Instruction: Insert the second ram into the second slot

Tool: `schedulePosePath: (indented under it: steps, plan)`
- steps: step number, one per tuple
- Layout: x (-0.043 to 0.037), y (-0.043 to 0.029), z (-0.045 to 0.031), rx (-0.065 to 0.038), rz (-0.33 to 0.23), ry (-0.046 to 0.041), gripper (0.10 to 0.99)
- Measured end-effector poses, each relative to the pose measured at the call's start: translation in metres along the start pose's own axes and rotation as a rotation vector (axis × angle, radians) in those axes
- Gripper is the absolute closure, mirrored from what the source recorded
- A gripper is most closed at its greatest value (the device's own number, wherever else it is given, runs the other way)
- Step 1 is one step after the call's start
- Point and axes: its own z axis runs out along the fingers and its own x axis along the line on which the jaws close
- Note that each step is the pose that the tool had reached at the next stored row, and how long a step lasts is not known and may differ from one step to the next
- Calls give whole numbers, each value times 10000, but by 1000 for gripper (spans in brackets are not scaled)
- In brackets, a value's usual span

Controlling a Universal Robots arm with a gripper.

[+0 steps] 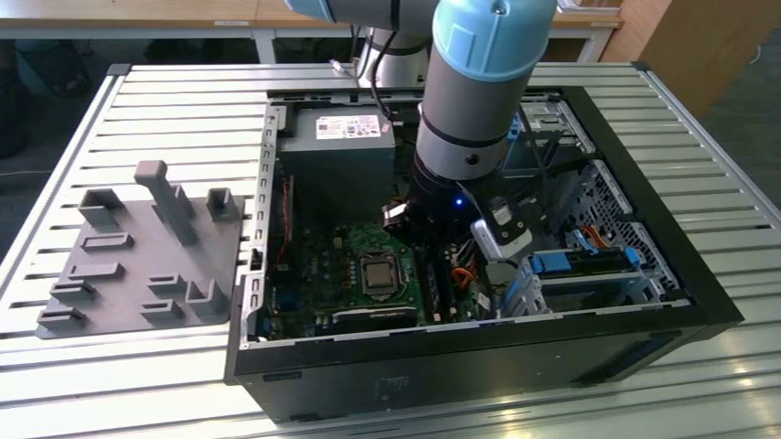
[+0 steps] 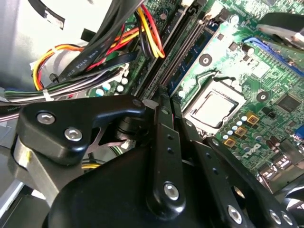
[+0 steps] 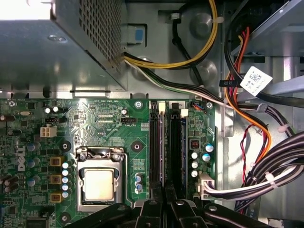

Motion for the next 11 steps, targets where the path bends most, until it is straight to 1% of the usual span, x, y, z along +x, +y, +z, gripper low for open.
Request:
schedulePosePath:
  steps: [4,11]
  plan:
    - [-4,0,1,3,-11,1,949]
    - [-4,-1,38,3,-14,2,949]
